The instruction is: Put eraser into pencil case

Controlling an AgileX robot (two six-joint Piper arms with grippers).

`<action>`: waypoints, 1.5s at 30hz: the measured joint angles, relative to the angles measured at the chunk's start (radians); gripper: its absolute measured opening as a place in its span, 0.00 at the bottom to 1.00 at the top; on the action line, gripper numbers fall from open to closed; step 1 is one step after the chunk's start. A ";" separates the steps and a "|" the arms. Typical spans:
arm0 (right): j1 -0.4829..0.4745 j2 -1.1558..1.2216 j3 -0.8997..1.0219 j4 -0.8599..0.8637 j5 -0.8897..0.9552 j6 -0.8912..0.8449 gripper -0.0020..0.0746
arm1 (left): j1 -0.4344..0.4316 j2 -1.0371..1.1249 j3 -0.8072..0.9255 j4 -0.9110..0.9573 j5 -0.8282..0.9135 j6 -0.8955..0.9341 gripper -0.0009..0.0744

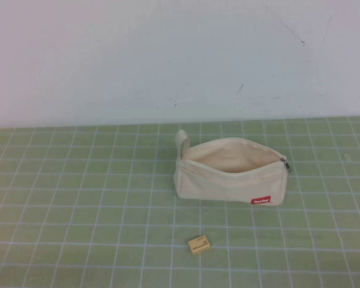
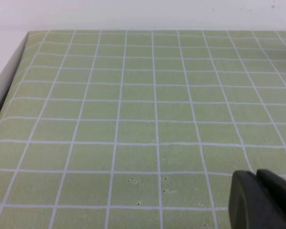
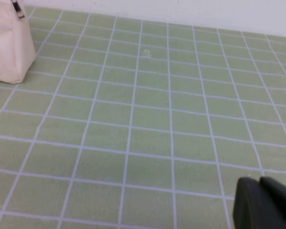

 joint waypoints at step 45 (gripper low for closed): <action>0.000 0.000 0.000 0.000 0.000 0.000 0.03 | 0.000 0.000 0.002 0.020 -0.030 0.023 0.01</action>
